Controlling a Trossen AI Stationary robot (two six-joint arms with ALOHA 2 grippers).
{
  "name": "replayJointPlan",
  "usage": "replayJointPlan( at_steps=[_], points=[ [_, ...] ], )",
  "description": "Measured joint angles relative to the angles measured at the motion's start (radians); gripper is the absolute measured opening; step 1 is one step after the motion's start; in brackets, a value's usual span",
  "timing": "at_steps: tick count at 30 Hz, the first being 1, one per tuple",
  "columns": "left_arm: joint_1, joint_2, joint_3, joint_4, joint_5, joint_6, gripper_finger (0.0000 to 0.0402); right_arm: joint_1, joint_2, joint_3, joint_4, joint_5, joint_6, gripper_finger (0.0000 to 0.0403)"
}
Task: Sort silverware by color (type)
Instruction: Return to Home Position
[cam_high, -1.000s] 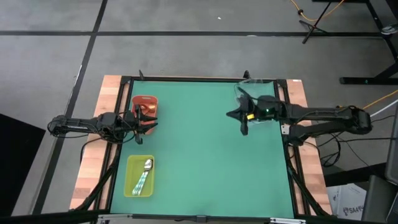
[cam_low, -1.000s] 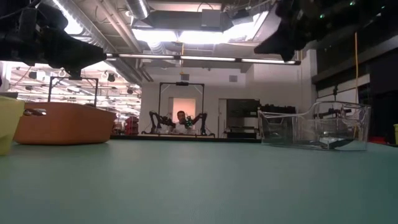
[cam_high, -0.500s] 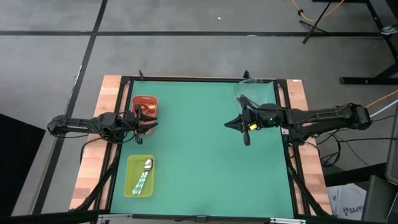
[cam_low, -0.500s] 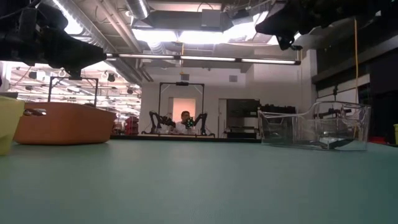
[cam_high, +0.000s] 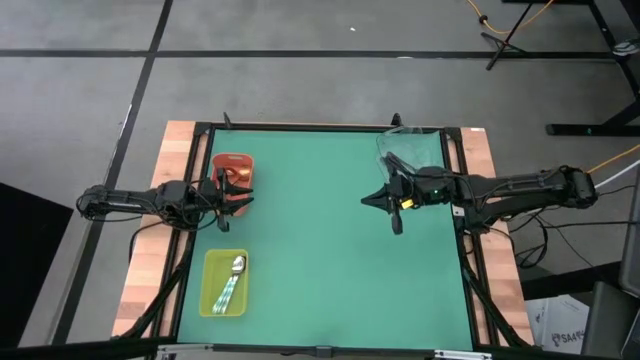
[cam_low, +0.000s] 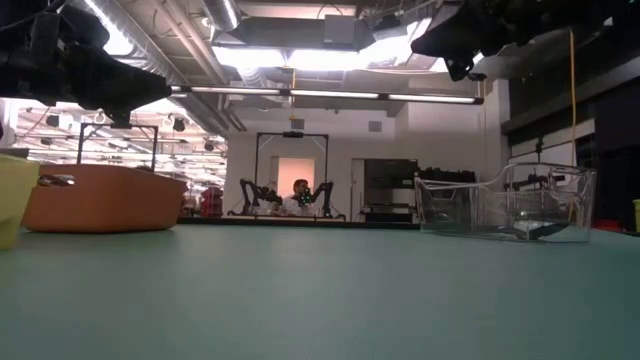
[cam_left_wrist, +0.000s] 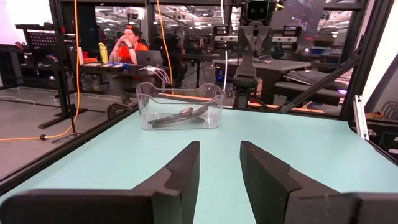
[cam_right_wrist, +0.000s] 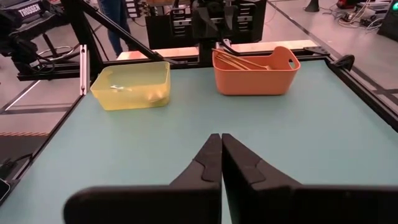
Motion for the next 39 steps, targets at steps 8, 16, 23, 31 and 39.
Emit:
replayJointPlan(
  at_steps=[8, 16, 23, 31, 39],
  points=[
    [0.000, 0.000, 0.000, 0.000, 0.000, 0.000, 0.0110, 0.000, 0.000, 0.000, 0.000, 0.000, -0.007, 0.0001],
    [0.000, 0.000, 0.000, 0.000, 0.000, 0.000, 0.0110, -0.001, -0.079, -0.001, -0.003, 0.001, -0.008, 0.0001],
    [0.000, 0.000, 0.000, 0.000, 0.000, 0.000, 0.0110, -0.001, -0.157, -0.032, -0.054, 0.001, -0.063, 0.0001],
    [0.000, 0.000, 0.000, 0.000, 0.000, 0.000, 0.0110, -0.001, -0.251, -0.165, 0.012, 0.001, -0.060, 0.0001],
    [0.000, 0.000, 0.000, 0.000, 0.000, 0.000, 0.0110, -0.001, -0.391, -0.332, 0.147, 0.001, -0.060, 0.0001]
  ],
)
